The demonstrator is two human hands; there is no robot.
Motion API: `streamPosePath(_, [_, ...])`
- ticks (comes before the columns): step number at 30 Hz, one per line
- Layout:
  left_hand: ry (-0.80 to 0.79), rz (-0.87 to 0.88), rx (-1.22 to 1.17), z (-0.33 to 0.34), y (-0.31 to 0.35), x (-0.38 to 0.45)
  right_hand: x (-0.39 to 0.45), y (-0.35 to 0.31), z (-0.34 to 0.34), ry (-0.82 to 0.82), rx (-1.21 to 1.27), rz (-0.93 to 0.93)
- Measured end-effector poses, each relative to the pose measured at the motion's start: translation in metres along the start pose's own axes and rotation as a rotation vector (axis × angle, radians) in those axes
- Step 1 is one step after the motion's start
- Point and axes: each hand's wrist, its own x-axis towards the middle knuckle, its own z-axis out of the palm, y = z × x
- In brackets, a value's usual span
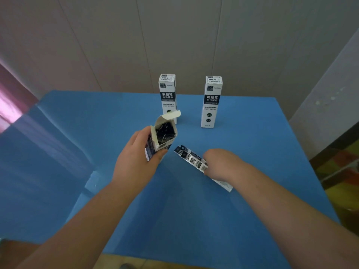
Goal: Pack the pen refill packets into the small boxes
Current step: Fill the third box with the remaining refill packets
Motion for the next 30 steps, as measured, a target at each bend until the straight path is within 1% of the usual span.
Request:
streamPosePath(4, [-0.003, -0.009, -0.007, 0.000, 0.000, 0.000, 0.001, -0.006, -0.003, -0.001, -0.046, 0.033])
streamPosePath(8, [-0.002, 0.018, 0.005, 0.000, 0.001, -0.001, 0.002, -0.010, -0.002, 0.009, -0.067, 0.034])
streamPosePath(19, [0.008, 0.003, 0.008, 0.000, 0.001, -0.002, -0.004, 0.004, -0.012, -0.112, -0.016, 0.004])
streamPosePath(21, [0.007, -0.005, 0.003, 0.000, 0.001, -0.001, -0.006, 0.007, -0.016, -0.115, 0.058, 0.017])
streamPosePath(24, [0.011, -0.017, -0.006, -0.001, 0.002, 0.000, -0.008, 0.015, -0.026, -0.077, 0.247, 0.021])
streamPosePath(30, [0.011, -0.011, -0.018, 0.000, 0.003, 0.000, -0.018, 0.031, -0.041, -0.014, 0.858, -0.058])
